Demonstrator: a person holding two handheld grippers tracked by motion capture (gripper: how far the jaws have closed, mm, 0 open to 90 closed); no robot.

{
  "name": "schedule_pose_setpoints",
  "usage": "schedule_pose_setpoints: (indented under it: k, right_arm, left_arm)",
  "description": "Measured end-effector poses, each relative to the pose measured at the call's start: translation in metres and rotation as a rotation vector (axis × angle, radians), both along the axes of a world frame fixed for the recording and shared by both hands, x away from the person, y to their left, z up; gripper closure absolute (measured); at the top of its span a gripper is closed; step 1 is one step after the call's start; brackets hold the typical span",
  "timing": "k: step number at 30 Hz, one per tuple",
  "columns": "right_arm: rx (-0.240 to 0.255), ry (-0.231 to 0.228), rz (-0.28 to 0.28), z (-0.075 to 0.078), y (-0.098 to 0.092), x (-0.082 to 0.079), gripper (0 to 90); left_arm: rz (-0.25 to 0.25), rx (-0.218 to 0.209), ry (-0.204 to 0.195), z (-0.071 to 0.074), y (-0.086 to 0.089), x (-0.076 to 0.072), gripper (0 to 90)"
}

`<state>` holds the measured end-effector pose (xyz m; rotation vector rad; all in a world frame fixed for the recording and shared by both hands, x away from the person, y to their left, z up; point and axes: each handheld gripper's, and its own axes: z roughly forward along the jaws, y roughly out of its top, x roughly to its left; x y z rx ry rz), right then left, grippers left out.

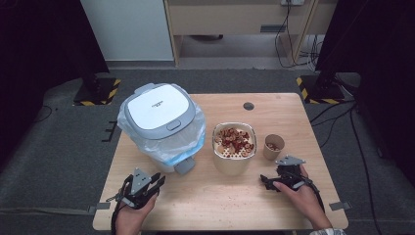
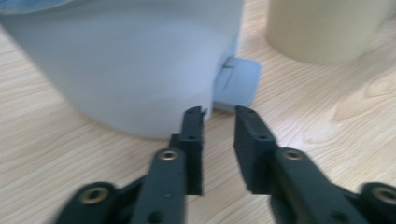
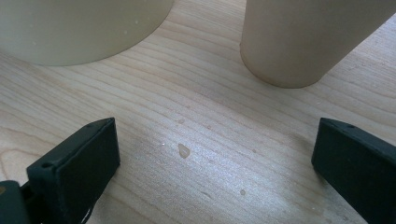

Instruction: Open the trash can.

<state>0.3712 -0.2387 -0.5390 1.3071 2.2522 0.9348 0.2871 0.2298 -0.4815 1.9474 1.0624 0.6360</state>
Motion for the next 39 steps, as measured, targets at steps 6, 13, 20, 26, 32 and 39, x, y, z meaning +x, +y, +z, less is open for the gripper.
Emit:
schedule_pose_setpoints:
  k: [6,13,20,26,32,39]
  right_arm:
    - [-0.002,-0.001,0.001,0.0,0.0,0.0,1.4]
    - [-0.002,-0.001,0.001,0.0,0.0,0.0,1.4]
    - [-0.001,0.0,0.004,0.0,0.0,0.0,1.4]
    - [-0.003,-0.004,0.006,0.0,0.0,0.0,1.4]
    - [-0.002,-0.004,0.005,0.0,0.0,0.0,1.4]
    - [-0.002,-0.003,0.007,0.0,0.0,-0.001,1.4]
  left_arm:
    - [-0.066,-0.011,0.012,-0.003,-0.017,0.014,84.1]
    - [-0.103,0.039,0.01,-0.012,-0.04,0.033,87.1]
    - [-0.12,0.119,-0.042,-0.017,-0.055,0.047,87.1]
    - [-0.104,0.117,-0.028,-0.023,-0.058,0.055,87.5]
    - [-0.093,0.141,-0.034,-0.025,-0.061,0.061,87.9]
    - [-0.037,0.105,-0.007,-0.033,-0.065,0.058,87.6]
